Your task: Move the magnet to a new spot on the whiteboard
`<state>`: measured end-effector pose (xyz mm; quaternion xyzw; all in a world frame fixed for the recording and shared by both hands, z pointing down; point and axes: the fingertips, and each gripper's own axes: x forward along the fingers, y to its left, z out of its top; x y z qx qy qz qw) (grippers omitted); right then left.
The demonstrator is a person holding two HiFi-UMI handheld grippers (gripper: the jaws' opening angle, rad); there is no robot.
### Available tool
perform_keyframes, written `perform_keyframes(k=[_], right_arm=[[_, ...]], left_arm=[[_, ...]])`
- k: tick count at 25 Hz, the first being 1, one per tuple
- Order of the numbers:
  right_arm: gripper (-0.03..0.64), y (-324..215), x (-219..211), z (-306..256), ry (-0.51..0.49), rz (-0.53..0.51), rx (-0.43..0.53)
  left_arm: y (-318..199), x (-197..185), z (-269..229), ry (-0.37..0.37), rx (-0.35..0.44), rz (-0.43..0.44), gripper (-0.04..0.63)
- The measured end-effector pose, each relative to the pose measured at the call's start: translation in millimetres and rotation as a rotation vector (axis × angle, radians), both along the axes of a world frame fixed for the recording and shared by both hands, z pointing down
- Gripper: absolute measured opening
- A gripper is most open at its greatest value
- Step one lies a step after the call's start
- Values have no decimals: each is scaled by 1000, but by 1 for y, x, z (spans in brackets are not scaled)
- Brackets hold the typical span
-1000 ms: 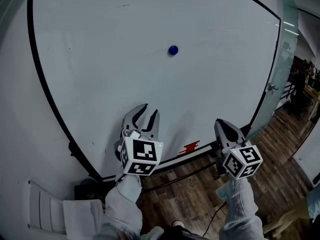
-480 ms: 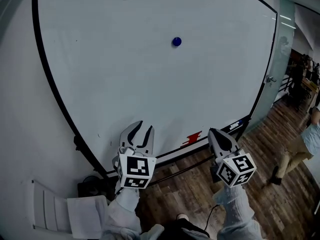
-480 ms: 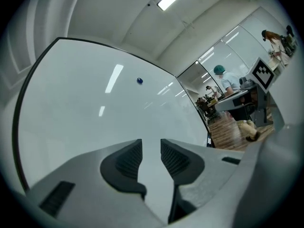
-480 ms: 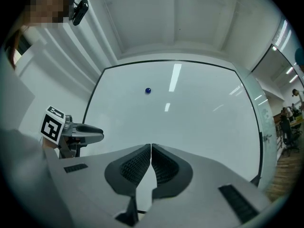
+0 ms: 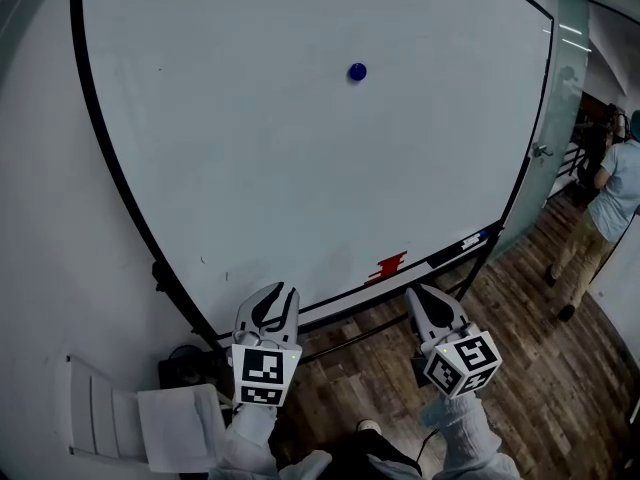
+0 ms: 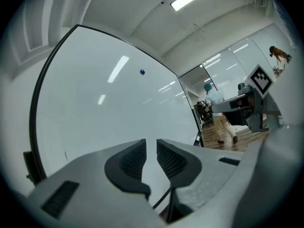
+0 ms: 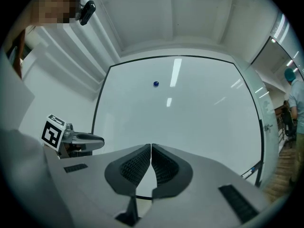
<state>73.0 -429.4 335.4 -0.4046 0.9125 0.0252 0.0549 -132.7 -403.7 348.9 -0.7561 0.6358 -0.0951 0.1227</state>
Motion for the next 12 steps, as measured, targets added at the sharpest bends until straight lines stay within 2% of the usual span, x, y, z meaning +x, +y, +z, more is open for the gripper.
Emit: perform_keyframes(k=[6, 12], right_arm=[[29, 17, -4, 26, 49, 16, -6], [29, 33, -13, 46, 44, 13, -16]], left_arm=[[21, -7, 34, 132, -47, 34, 38], [49, -3, 56, 208, -66, 104, 11]])
